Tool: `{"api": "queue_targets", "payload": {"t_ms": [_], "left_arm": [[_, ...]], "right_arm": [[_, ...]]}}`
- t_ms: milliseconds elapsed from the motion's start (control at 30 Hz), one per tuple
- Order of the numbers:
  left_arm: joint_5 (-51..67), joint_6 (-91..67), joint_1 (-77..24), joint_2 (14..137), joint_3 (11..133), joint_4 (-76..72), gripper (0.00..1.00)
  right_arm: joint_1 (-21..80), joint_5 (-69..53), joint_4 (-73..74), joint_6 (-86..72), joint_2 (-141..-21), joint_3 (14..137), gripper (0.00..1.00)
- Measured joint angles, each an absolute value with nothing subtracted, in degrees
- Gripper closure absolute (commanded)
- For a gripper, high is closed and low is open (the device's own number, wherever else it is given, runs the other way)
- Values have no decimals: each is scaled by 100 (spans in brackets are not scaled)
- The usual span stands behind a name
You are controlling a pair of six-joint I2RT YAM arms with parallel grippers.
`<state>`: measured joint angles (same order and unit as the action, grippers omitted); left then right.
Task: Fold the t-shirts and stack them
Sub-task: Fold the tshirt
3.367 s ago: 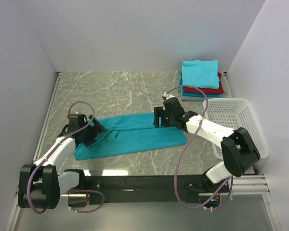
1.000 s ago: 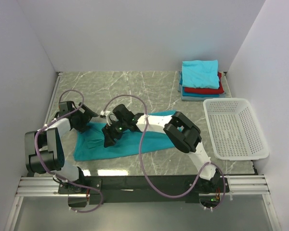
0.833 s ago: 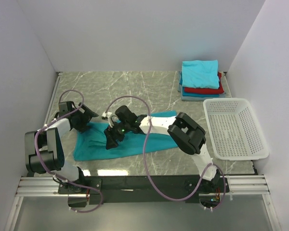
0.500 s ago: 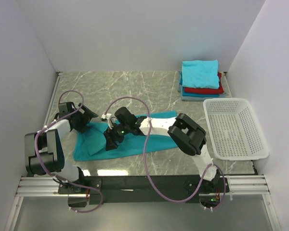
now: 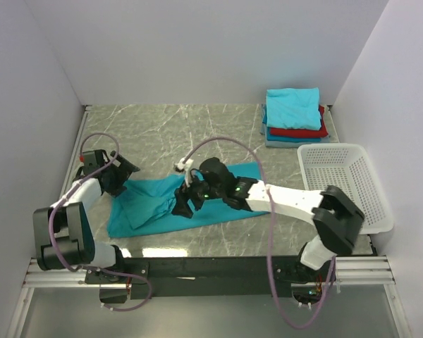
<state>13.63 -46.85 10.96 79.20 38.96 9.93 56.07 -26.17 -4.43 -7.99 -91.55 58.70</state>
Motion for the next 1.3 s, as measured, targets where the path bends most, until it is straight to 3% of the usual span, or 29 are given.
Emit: {"api": "queue_targets", "payload": {"t_ms": [133,300,433,633,933,1167,1300], "left_arm": [[1363,-4823,1094,7363,3879,1125,1],[1376,-5177,838,6320,3457,1103,1],[1321,-5380,213,5708,2875,1173,1],[1090,-5553,-257,5636,2438,1186,1],[735,-5540,-250,6980,2825,810,1],[626,-5524,-250,8573,3876,19,0],[878,-5454,-272,9985,5249,-351,1]], "right_arm": [[5321,-1601,-381,-1256,-8455,5561,21],[3968,-952,-290,-1916,-8117,4967,18],[3122,-305,126,-2244,-8230,4729,13],[2860,-102,429,-2379,-9074,5068,11],[2781,-200,593,-2451,-9929,5505,8],[2840,-497,121,-2770,-9301,4659,7],[3367,-386,193,-3033,-8768,4147,6]]}}
